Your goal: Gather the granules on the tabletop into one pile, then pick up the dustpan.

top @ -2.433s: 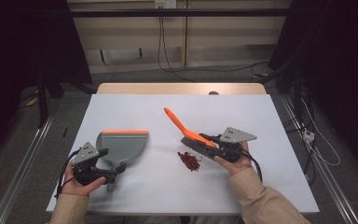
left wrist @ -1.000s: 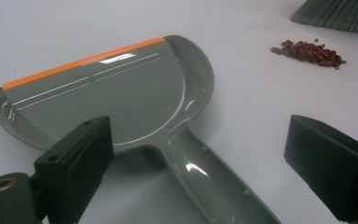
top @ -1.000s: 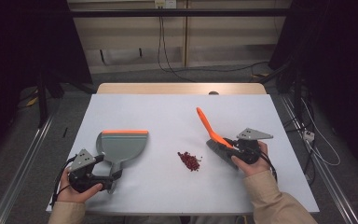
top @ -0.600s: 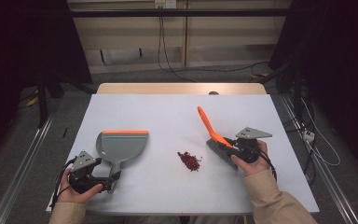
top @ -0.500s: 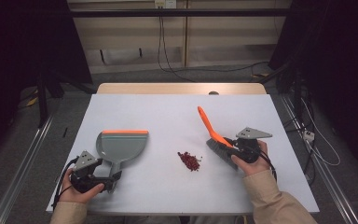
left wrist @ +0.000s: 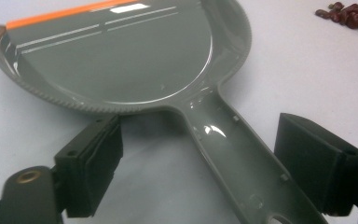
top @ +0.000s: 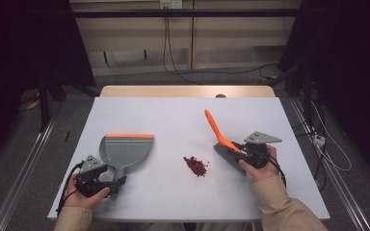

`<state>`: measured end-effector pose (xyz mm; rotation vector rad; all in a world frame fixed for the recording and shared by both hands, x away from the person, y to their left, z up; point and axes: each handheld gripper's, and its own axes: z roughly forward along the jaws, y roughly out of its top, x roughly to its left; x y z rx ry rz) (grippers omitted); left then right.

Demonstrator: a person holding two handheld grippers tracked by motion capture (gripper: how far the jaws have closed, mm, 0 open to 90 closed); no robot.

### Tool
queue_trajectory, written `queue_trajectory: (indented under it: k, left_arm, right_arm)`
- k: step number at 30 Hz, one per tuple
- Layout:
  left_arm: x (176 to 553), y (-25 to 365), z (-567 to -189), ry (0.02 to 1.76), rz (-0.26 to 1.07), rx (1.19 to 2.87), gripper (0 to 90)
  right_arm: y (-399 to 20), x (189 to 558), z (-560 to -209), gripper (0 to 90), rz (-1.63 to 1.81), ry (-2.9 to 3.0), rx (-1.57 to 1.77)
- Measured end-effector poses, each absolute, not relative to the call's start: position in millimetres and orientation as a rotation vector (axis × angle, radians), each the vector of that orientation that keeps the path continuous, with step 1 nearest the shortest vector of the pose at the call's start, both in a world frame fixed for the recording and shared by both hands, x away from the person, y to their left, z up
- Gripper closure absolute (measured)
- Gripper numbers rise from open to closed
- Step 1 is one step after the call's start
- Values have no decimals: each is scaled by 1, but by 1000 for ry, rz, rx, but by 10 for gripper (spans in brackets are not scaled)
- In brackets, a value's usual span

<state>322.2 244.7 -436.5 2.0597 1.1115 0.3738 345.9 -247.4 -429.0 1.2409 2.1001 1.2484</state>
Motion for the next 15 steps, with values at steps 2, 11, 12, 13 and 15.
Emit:
queue_trajectory:
  k: [2, 11, 12, 13, 15]
  left_arm:
    - [323, 246, -436, 1125, 381, 2048, 191]
    - [331, 249, -431, 1179, 393, 2084, 431]
    - [332, 249, -430, 1184, 396, 2092, 471]
    - [334, 249, -430, 1192, 405, 2097, 502]
    - [339, 248, -432, 1207, 395, 2123, 515]
  right_arm:
    - [-247, 346, -429, 711, 1246, 2097, 1242]
    - [-247, 346, -429, 711, 1245, 2096, 1243]
    - [-247, 346, -429, 711, 1245, 2096, 1244]
    - [-247, 346, -429, 711, 1245, 2096, 1244]
    - [-247, 346, -429, 711, 1245, 2097, 1246]
